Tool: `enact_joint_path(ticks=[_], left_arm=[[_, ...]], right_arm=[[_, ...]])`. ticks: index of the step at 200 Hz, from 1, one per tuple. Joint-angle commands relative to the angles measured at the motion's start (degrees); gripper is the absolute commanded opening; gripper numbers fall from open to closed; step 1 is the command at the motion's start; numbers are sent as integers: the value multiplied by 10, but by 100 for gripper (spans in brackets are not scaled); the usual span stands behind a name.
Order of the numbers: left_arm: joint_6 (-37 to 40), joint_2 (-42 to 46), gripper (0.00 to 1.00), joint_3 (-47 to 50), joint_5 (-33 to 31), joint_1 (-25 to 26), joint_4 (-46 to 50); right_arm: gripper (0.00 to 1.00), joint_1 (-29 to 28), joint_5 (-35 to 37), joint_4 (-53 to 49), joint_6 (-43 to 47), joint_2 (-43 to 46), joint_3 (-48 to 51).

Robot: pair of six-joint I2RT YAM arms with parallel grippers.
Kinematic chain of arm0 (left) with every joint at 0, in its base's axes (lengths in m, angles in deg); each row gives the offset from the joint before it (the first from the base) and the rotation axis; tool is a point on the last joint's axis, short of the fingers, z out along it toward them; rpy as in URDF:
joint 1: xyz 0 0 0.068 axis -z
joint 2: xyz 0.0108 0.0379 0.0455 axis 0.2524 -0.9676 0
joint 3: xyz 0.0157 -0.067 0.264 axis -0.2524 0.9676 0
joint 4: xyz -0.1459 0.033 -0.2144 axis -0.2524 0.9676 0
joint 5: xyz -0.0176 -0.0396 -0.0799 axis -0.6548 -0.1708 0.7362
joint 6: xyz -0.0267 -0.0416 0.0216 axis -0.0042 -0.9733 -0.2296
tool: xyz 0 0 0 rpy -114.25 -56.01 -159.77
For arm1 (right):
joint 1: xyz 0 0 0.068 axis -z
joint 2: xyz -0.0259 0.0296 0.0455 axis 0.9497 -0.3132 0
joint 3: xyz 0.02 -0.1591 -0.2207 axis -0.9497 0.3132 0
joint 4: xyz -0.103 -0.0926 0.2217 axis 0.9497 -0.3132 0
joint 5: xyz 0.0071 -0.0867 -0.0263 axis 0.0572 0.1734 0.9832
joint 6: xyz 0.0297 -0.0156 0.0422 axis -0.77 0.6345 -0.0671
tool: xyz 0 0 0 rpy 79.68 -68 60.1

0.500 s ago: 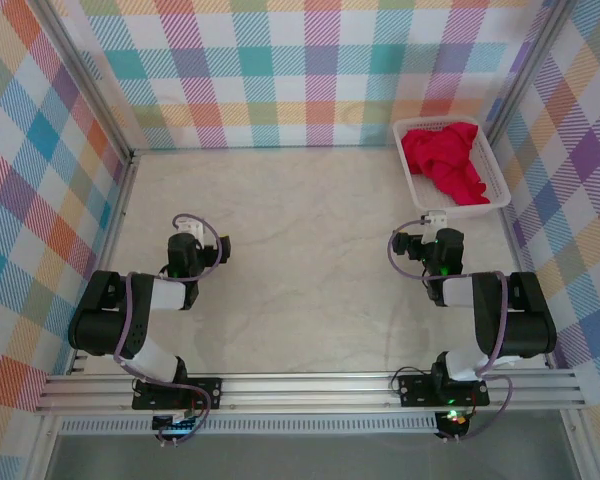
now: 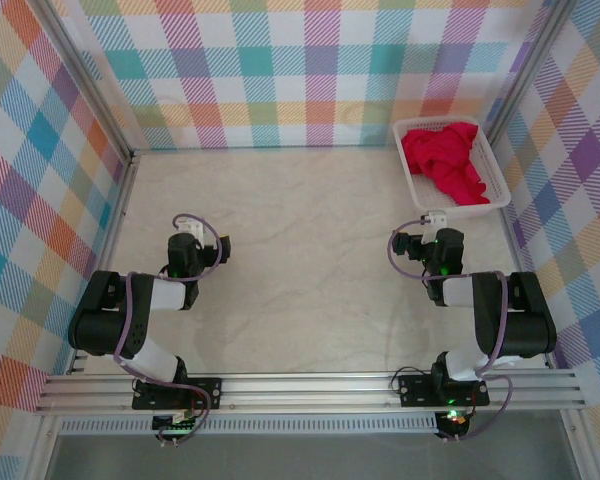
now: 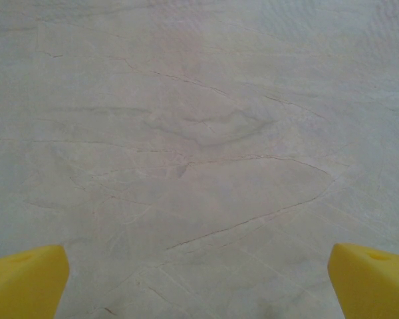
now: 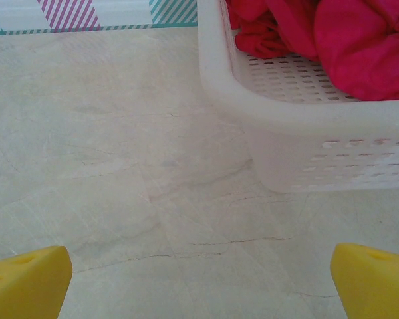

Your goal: Fold the inside-out t-shirt

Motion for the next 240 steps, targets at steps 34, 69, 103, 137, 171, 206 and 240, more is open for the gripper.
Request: enact_joint_path(ticks=[34, 69, 103, 137, 171, 206, 240], left_arm=[[-1, 0, 100, -10, 12, -8, -6], [-1, 1, 100, -10, 12, -8, -7], [-1, 0, 100, -9, 12, -8, -7], [0, 1, 100, -9, 12, -8, -6], [0, 4, 100, -6, 12, -8, -11], [8, 129, 100, -79, 76, -3, 234], [6, 213, 100, -43, 139, 1, 213]], right_arm=[[100, 4, -12, 5, -6, -2, -9], [99, 4, -12, 5, -7, -2, -9], [100, 4, -12, 4, -7, -2, -10], [100, 4, -12, 5, -6, -2, -9], [100, -7, 1, -15, 2, 53, 5], [99, -30, 54, -241, -74, 212, -37], [100, -32, 109, -476, -193, 251, -186]])
